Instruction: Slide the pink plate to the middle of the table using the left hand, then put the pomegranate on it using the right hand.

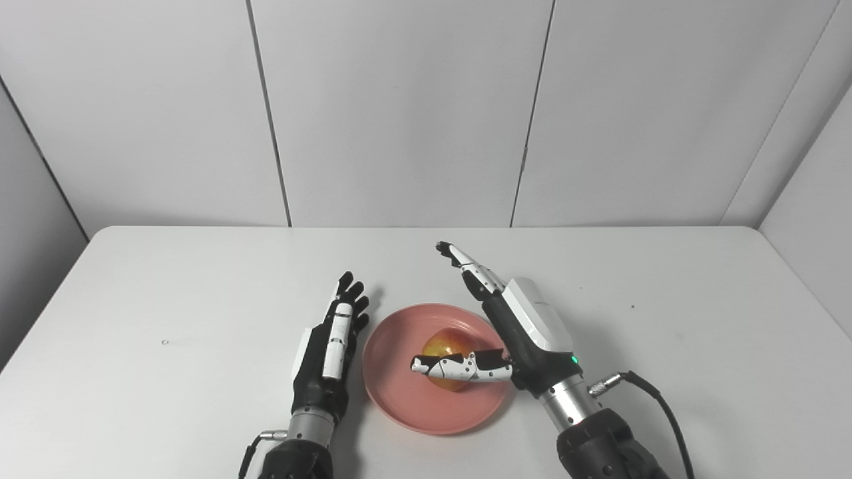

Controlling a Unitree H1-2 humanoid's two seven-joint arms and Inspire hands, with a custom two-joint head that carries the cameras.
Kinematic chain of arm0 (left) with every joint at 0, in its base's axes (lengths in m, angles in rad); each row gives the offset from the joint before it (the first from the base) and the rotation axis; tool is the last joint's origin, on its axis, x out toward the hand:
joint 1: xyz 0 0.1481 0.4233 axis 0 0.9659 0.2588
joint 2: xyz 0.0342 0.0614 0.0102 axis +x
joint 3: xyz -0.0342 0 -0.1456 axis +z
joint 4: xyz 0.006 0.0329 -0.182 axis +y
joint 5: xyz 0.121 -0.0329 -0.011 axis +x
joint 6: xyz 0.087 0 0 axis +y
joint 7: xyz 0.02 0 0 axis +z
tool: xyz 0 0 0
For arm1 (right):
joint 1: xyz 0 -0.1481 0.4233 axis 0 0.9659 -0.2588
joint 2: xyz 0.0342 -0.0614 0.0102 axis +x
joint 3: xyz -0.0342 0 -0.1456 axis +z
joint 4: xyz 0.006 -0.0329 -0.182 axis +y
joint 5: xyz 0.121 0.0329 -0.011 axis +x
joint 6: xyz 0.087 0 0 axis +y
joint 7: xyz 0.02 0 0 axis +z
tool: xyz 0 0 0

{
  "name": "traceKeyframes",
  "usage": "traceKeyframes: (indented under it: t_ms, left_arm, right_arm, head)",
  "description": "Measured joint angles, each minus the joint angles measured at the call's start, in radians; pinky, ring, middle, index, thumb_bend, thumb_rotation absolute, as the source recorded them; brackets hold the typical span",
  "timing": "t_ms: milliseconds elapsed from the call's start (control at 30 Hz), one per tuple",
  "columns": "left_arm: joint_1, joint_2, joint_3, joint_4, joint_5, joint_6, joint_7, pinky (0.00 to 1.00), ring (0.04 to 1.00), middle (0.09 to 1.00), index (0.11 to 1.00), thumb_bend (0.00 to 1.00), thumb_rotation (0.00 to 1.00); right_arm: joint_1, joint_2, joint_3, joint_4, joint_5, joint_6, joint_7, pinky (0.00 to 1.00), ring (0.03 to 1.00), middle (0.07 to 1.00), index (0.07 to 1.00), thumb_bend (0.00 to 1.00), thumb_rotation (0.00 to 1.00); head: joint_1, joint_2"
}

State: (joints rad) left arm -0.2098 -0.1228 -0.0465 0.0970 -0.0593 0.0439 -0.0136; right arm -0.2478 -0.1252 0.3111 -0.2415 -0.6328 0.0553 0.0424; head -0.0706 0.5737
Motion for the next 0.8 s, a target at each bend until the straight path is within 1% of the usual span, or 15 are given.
traceKeyframes:
  t_ms: [33,67,100,133,200,267,300,333,400,467,533,567,633,700,800]
  left_arm:
    - [0.0,0.0,0.0,0.0,0.0,0.0,0.0,0.96,0.96,0.975,0.97,0.42,1.0]
    - [0.0,0.0,0.0,0.0,0.0,-0.001,0.0,0.96,0.955,0.968,0.965,0.42,1.0]
    - [0.001,0.0,-0.001,0.0,0.0,-0.001,0.0,0.96,0.955,0.968,0.964,0.42,1.0]
    - [0.001,0.0,-0.002,0.0,0.001,-0.001,0.0,0.95,0.95,0.964,0.96,0.43,1.0]
    - [0.003,0.001,-0.002,-0.001,0.002,-0.003,0.001,0.94,0.947,0.961,0.958,0.43,1.0]
    - [0.005,0.001,-0.002,-0.003,0.002,-0.004,0.001,0.94,0.943,0.959,0.956,0.43,1.0]
    - [0.007,0.001,-0.002,-0.006,0.002,-0.004,0.001,0.94,0.942,0.959,0.956,0.43,1.0]
    - [0.011,0.001,-0.002,-0.01,0.002,-0.004,0.001,0.94,0.943,0.96,0.956,0.43,1.0]
    - [0.014,0.004,-0.002,-0.013,0.002,-0.005,0.001,0.95,0.943,0.96,0.957,0.43,1.0]
    - [0.015,0.008,-0.002,-0.013,0.002,-0.006,0.0,0.95,0.945,0.96,0.957,0.44,1.0]
    - [0.016,0.008,-0.003,-0.014,0.002,-0.006,0.0,0.95,0.945,0.96,0.957,0.44,1.0]
    - [0.016,0.008,-0.003,-0.014,0.002,-0.006,-0.001,0.95,0.946,0.962,0.96,0.44,1.0]
    - [0.017,0.01,-0.004,-0.015,0.002,-0.007,-0.003,0.96,0.948,0.964,0.964,0.43,1.0]
    - [0.019,0.013,-0.005,-0.017,0.002,-0.008,-0.004,0.96,0.948,0.964,0.964,0.43,1.0]
    - [0.021,0.016,-0.005,-0.018,0.002,-0.009,-0.004,0.95,0.947,0.963,0.962,0.43,1.0]
  right_arm:
    - [0.001,0.001,-0.002,-0.003,-0.003,0.0,-0.006,0.8,0.882,0.928,0.938,0.97,0.69]
    - [0.002,0.002,-0.006,-0.006,-0.003,0.0,-0.011,0.81,0.896,0.936,0.944,0.93,0.78]
    - [0.005,0.008,-0.018,-0.012,0.003,0.0,-0.015,0.81,0.898,0.937,0.944,0.93,0.79]
    - [0.011,0.014,-0.038,-0.016,0.012,0.0,-0.028,0.82,0.902,0.937,0.944,0.91,0.85]
    - [0.022,0.027,-0.063,-0.017,0.028,0.0,-0.051,0.83,0.904,0.937,0.943,0.9,0.87]
    - [0.036,0.03,-0.084,-0.018,0.045,0.0,-0.056,0.82,0.891,0.921,0.924,0.83,0.97]
    - [0.047,0.031,-0.096,-0.02,0.055,0.001,-0.055,0.83,0.889,0.916,0.919,0.81,0.99]
    - [0.059,0.034,-0.113,-0.025,0.072,0.006,-0.053,0.8,0.888,0.918,0.919,0.75,1.0]
    - [0.084,0.038,-0.139,-0.038,0.11,0.019,-0.047,0.78,0.887,0.919,0.919,0.71,1.0]
    - [0.101,0.048,-0.159,-0.042,0.17,0.03,-0.035,0.81,0.897,0.921,0.921,0.64,1.0]
    - [0.112,0.061,-0.184,-0.042,0.23,0.05,-0.025,0.81,0.899,0.921,0.921,0.62,1.0]
    - [0.117,0.068,-0.194,-0.043,0.262,0.061,-0.02,0.89,0.936,0.95,0.946,0.57,1.0]
    - [0.127,0.086,-0.209,-0.045,0.335,0.098,0.0,0.94,0.969,0.976,0.969,0.54,1.0]
    - [0.142,0.101,-0.218,-0.044,0.381,0.131,0.015,0.94,0.974,0.98,0.973,0.53,1.0]
    - [0.158,0.104,-0.217,-0.044,0.413,0.139,0.029,0.97,0.987,0.987,0.979,0.53,1.0]
  head:
    - [0.0,0.0]
    - [-0.003,0.0]
    - [-0.003,0.0]
    - [-0.005,0.0]
    - [-0.005,0.0]
    - [-0.008,0.0]
    - [-0.009,0.0]
    - [-0.009,0.0]
    - [-0.009,0.0]
    - [-0.012,0.002]
    - [-0.012,0.002]
    - [-0.012,0.002]
    - [-0.021,0.002]
    - [-0.021,0.002]
    - [-0.02,0.003]
